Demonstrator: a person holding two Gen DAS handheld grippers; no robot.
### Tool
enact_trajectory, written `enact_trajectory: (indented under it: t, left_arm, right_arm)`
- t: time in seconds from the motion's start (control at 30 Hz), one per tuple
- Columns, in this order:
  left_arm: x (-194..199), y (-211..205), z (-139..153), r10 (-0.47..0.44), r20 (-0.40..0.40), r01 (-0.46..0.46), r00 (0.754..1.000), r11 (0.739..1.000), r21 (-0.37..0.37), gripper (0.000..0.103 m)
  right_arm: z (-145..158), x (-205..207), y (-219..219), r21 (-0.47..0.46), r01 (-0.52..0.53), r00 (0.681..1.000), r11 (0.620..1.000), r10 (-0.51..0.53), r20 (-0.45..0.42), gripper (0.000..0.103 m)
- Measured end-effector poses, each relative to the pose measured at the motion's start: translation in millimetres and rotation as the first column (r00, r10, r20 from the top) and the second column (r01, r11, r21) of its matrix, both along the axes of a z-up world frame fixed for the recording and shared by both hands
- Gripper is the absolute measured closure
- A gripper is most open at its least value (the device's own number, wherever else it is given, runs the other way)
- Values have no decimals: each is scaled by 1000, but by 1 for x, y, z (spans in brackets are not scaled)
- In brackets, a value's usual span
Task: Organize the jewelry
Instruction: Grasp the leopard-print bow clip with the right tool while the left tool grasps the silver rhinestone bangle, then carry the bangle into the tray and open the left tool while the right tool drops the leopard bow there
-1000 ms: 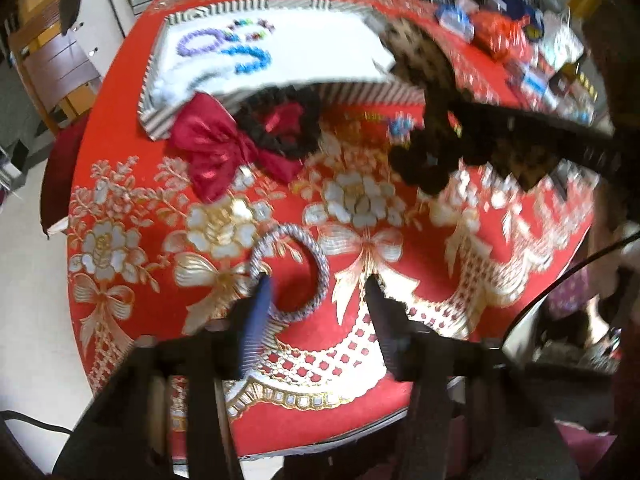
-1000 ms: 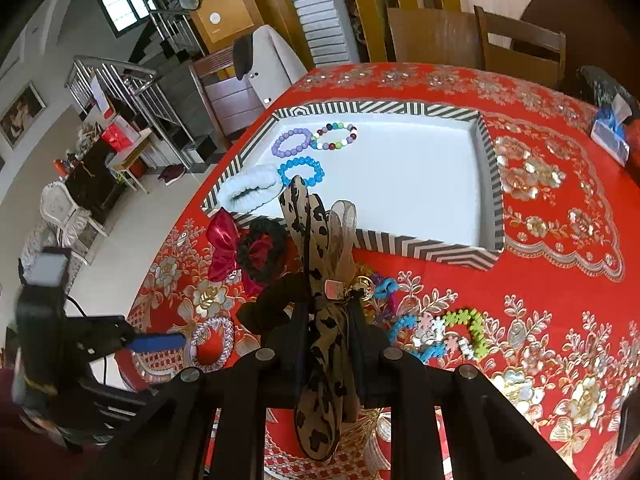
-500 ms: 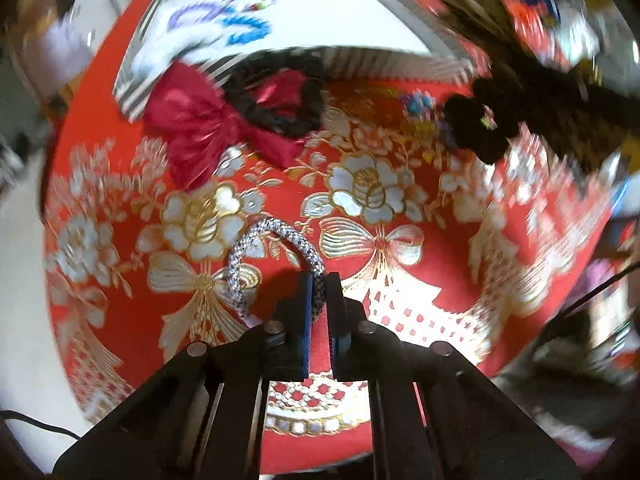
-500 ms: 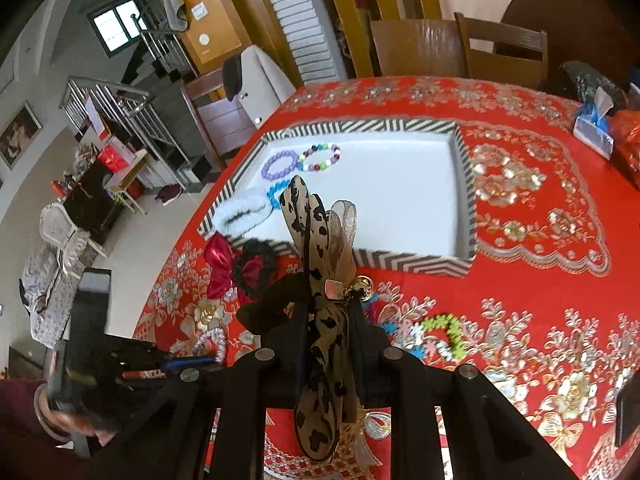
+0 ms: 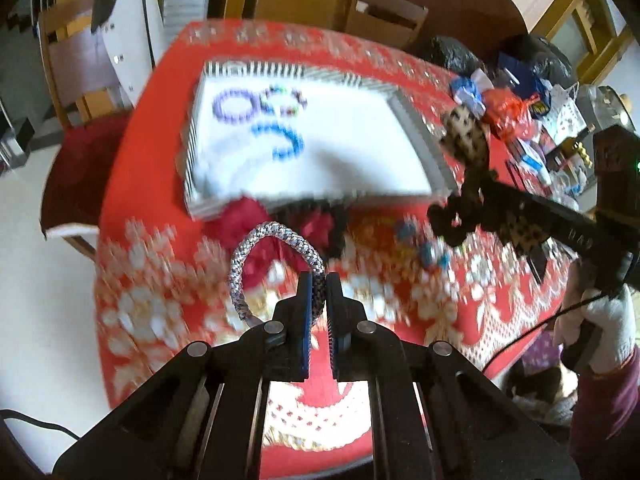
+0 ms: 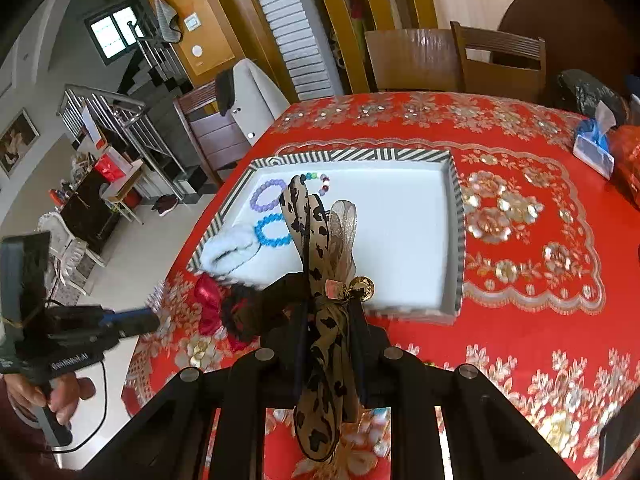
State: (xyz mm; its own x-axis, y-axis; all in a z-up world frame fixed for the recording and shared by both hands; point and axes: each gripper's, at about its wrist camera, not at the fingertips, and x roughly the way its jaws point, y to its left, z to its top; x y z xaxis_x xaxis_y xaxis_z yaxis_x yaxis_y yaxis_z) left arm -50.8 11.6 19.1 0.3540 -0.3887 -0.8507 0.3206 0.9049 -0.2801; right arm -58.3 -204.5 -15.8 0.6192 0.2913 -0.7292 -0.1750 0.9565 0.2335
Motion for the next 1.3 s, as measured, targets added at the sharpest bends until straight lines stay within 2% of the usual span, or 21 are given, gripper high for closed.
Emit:
enact_trajectory:
  t: [0.13,0.4,0.53,0.73,0.97,1.03,1.1,1.2,1.3]
  left_arm:
    - [29,-9,7,13,23,-13,1000,1000,17,98]
    - [76,-43,2,-14,-10,14,1000,1000,18,98]
    - [97,-64,-14,-24,-40,26,999,999,39,98]
    - [126,-77,-45,7,-124,0,992,998,62,98]
    - [139,-80,-70,36,-173,-20,984,995,95,98]
    - [142,-79,-72,44,-169,-27,985,994,102,98]
    - [143,-78,-73,53,-168,-36,984,994,102,98]
    - [144,-80,-70,53,-145,-37,988,993,113,97]
    - [141,-81,-66,51,-133,-35,990,992,122,82]
  right_arm:
    - [0,27,-2,0,3,1000,1000,-3,-13,85]
    - [-16,100,-11,29,16,997,999,-14,-77,85]
    - [-31,142,-10,18,9,992,1000,-7,-123,85]
    - [-59,207,-6,40,2,982,999,6,-190,85]
    - [-79,249,20,19,-42,976,999,45,-213,85]
    - [-79,252,22,17,-49,979,999,52,-198,79]
    - [-76,252,19,26,-52,978,998,56,-202,56]
    - [-70,244,12,29,-45,979,999,50,-199,55]
    - [-57,227,-2,45,-24,985,999,31,-172,55]
